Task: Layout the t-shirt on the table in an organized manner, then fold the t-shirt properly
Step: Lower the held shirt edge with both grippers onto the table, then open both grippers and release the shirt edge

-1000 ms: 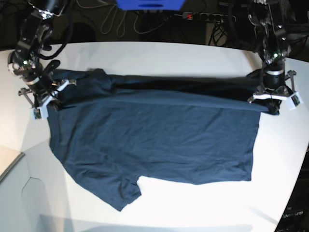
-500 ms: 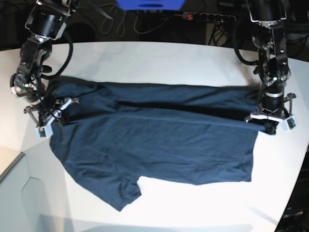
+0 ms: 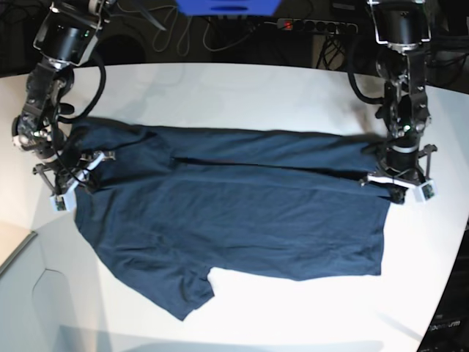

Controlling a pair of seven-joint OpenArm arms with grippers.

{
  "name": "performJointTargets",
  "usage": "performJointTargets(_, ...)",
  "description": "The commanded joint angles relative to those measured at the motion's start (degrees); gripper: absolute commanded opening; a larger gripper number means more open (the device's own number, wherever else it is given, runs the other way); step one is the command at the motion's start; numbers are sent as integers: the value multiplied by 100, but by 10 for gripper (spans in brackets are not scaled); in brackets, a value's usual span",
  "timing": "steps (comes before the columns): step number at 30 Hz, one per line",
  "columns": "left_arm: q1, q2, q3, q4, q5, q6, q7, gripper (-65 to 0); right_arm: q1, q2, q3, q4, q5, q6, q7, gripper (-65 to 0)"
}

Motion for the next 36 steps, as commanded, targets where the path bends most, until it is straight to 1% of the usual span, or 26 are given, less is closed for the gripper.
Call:
performJointTargets(1,-172,-68,23,68,26,-1,-160,-650,102,112,12,92,82,65,129,-650)
performJointTargets(3,-268,-68,84,-81,34,-1,-116,-649,85,138,12,92,82,65,129,-639)
performJointTargets(4,-303,-68,84,-143,34,-1,-108,-646,76,138,12,92,82,65,121,-615)
performJointTargets(5,-321,-68,84,-178,34,-1,-90,-628,67,138,12,92,82,65,94,-586)
performJointTargets(7,-330,-68,58,-196,34,8,218,-549,14,147,29,127,82,65,85,-506)
performJointTargets(9,-339,-68,58,-196,17,8,525,-448,-47,235,29,136,82,65,121,-423)
performJointTargets(11,-347,-68,49,-134,26,8,613,-352,-47,244,65,154,82,65,121,-351)
performJointTargets(13,-286,-68,40,112,26,8,613,-301,-109,253,223,356,82,65,121,-309)
performJointTargets(15,-119,-68,40,393,-1,8,613,-286,-197,218,495,602,82,65,121,-303)
performJointTargets(18,312,-42,14,982,-18,8,613,-282,-372,130,724,874,82,65,68,-303)
performJointTargets(20,558,11,-109,1141,-27,8,613,-278,-522,112,803,954,82,65,85,-303)
performJointTargets(23,716,231,-311,947,-27,8,613,-275,-768,112,829,945,82,65,112,-303)
performJointTargets(27,725,336,-540,428,-27,8,613,-273,-997,112,829,945,91,65,121,-303)
performJointTargets(34,672,301,-592,112,-27,8,604,-270,-1111,103,829,936,91,65,121,-303)
performJointTargets(36,664,257,-733,86,-27,8,604,-270,-1111,103,829,936,91,65,121,-303)
